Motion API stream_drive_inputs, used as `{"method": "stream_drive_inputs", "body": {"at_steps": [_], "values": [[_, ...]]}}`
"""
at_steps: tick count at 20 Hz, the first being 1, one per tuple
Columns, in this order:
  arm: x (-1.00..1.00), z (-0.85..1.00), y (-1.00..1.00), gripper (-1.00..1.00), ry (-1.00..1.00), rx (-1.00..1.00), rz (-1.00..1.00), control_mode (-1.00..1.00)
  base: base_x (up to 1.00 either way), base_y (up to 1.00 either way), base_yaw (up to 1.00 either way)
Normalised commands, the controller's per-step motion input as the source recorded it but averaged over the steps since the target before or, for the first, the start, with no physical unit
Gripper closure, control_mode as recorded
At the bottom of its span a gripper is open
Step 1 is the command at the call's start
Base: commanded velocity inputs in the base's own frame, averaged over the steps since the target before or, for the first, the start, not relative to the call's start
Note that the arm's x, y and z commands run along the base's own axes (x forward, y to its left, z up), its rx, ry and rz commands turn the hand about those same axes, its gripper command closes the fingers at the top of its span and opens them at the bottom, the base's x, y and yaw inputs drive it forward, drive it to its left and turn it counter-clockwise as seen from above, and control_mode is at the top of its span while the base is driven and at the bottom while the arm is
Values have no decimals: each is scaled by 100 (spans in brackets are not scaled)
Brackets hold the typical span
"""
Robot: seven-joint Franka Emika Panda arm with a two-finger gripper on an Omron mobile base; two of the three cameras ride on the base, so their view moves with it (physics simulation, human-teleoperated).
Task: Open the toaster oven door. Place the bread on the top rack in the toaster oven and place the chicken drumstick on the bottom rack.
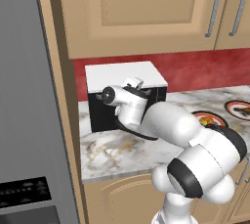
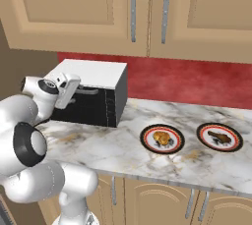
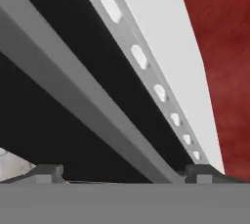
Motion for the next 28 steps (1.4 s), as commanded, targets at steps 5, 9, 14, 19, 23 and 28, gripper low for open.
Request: {"method": "stream_drive_inputs", "body": {"at_steps": [5, 9, 14, 19, 23, 28], "values": [[34, -18, 1, -100, -7, 0, 4, -100, 0, 0, 0], [19, -26, 5, -100, -7, 0, 3, -100, 0, 0, 0], [20, -22, 5, 100, -3, 0, 1, -100, 0, 0, 0], [5, -22, 4, 100, 2, 0, 0, -100, 0, 0, 0], [-10, -24, 0, 100, 13, -4, 0, -100, 0, 0, 0], [-49, -45, -7, 100, 26, -27, 6, -100, 0, 0, 0]]}}
